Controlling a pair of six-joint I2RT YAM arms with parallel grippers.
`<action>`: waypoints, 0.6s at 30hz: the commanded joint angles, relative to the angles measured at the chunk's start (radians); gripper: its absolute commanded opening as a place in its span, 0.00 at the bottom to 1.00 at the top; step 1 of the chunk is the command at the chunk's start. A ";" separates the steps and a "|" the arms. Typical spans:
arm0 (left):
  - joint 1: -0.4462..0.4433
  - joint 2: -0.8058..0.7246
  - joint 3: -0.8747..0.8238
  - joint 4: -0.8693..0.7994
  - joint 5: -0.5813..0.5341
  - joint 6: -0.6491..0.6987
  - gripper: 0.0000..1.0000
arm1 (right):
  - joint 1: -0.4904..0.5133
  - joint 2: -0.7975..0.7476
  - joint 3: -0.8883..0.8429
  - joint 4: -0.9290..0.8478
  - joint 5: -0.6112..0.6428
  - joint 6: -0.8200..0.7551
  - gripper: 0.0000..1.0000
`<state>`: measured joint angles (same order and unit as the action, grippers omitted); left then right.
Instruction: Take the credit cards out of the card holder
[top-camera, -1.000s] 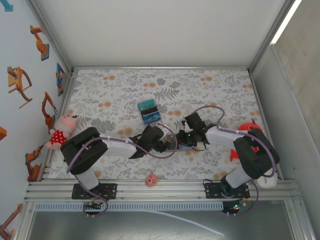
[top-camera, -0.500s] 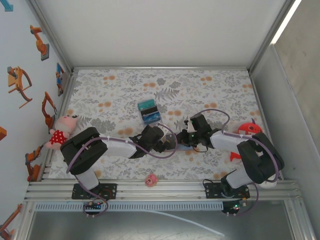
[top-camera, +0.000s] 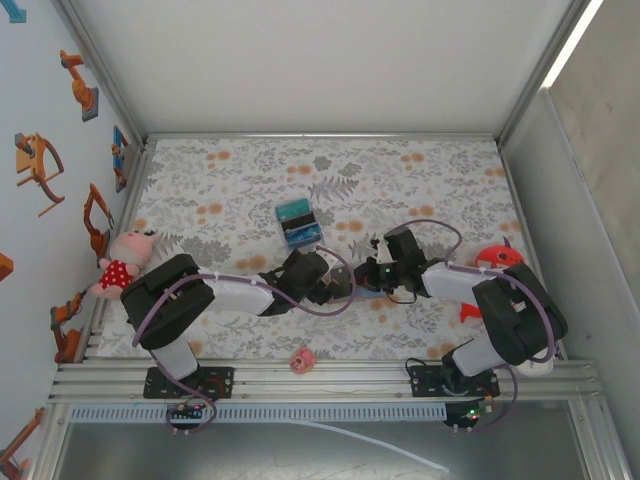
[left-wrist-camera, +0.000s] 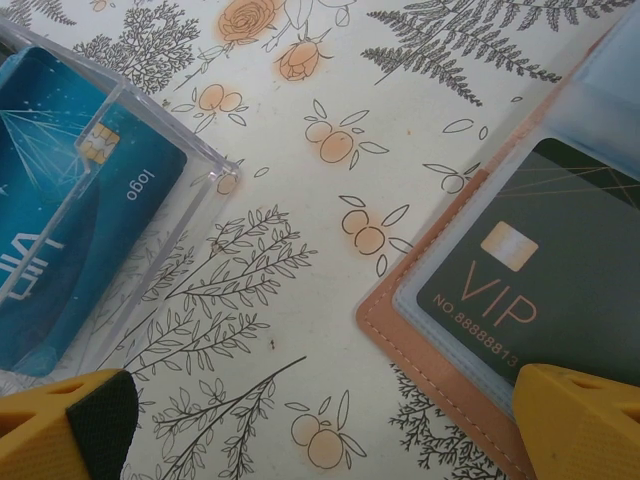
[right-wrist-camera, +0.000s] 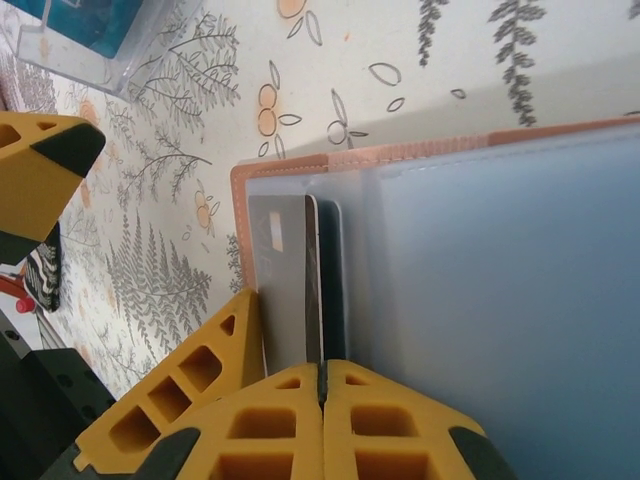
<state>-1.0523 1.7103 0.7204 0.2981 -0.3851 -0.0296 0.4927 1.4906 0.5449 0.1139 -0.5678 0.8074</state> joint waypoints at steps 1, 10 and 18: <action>-0.003 -0.005 0.013 -0.051 -0.005 0.019 0.97 | -0.022 -0.005 -0.011 0.011 -0.001 -0.015 0.00; -0.003 -0.007 0.008 -0.051 -0.024 0.029 0.97 | -0.037 -0.020 0.018 -0.086 0.046 -0.071 0.00; -0.003 -0.026 0.008 -0.047 -0.034 0.038 0.97 | -0.042 -0.052 0.037 -0.159 0.091 -0.105 0.00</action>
<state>-1.0531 1.7065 0.7204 0.2970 -0.4004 -0.0200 0.4583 1.4631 0.5568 0.0067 -0.5159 0.7326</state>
